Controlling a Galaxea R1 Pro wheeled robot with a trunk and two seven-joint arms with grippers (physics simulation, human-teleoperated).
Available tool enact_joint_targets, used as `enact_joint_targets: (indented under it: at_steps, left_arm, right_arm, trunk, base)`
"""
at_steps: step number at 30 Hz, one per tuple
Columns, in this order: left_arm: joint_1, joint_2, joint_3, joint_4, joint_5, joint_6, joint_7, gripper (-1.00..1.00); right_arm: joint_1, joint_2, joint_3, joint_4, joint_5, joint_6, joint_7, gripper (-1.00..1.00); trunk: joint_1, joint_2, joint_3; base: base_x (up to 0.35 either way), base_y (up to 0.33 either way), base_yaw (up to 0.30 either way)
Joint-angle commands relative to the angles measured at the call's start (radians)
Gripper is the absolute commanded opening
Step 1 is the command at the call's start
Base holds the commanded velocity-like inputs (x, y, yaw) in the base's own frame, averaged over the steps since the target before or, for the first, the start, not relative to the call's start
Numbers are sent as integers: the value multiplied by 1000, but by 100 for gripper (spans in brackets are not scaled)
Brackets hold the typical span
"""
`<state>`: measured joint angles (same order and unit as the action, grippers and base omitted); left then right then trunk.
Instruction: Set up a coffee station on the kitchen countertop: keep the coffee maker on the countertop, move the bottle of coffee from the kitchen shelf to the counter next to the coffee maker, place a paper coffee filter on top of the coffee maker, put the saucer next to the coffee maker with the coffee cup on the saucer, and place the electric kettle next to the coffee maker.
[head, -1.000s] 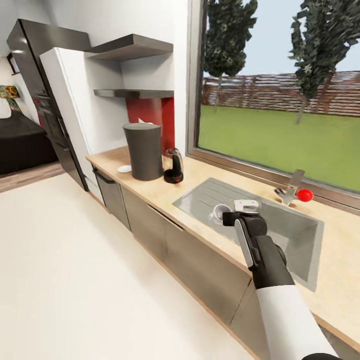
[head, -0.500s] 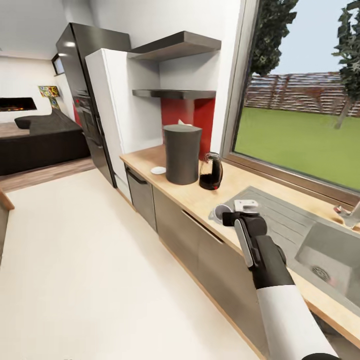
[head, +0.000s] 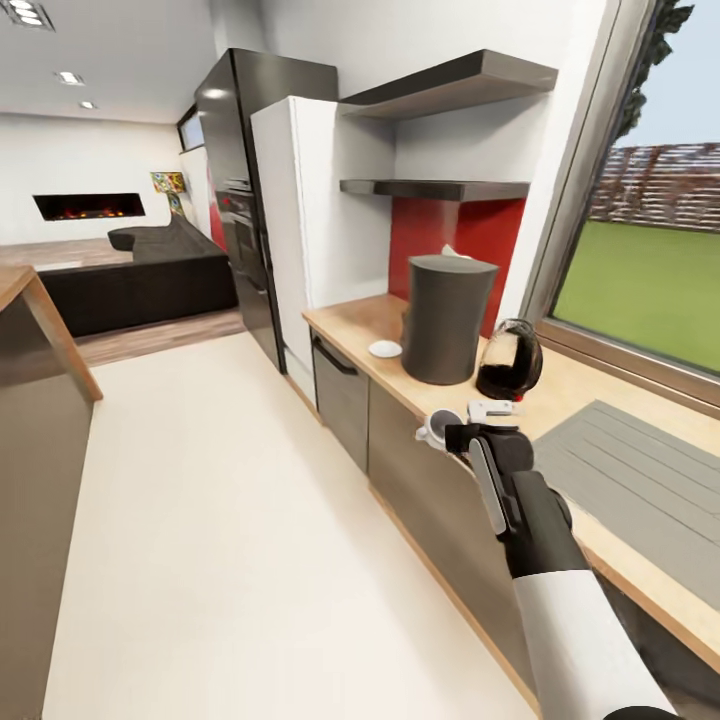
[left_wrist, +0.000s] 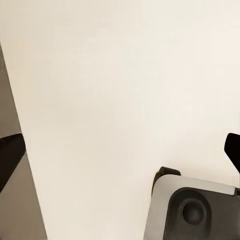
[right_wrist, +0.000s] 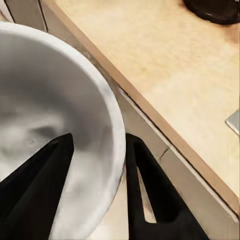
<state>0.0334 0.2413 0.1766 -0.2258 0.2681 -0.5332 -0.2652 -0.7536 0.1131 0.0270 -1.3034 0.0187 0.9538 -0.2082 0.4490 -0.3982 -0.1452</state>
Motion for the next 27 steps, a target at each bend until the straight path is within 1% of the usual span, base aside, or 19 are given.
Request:
enact_joint_targets:
  at_steps: [1, 10, 16, 19, 22, 25, 27]
  left_arm:
    - [0, 0, 1, -1, 11, 2, -9, 100]
    - [0, 0, 1, -1, 11, 2, -9, 100]
    - [-3, 6, 2, -10, 10, 1, -9, 100]
    - [-10, 10, 3, -15, 10, 1, -9, 100]
    - [-41, 11, 2, -17, 10, 0, -9, 100]
    - [-91, 11, 2, -18, 9, -1, -9, 100]
    - [-125, 10, 0, -18, 1, -2, -8, 100]
  right_arm:
    - [-1, 0, 1, 0, 1, 5, -2, -100]
    - [-1, 0, 1, 0, 1, 5, -2, -100]
    - [-1, 0, 1, 0, 1, 5, -2, -100]
    - [-1, 0, 1, 0, 1, 5, -2, -100]
    - [-1, 0, 1, 0, 1, 5, -1, -100]
    - [-1, 0, 1, 0, 1, 5, -1, -100]
    - [-1, 0, 2, 0, 1, 5, -1, -100]
  trunk:
    - [1, -2, -2]
    - [1, -2, -2]
    - [1, -2, -2]
    - [1, -2, -2]
    - [1, -2, -2]
    - [1, -2, -2]
    - [1, -2, -2]
  base:
    - [222, 277, 277]
    - [253, 223, 277]
    - [311, 98, 269]
    - [322, 20, 144]
    - [325, 6, 45]
    - [326, 2, 14]
    - [327, 1, 4]
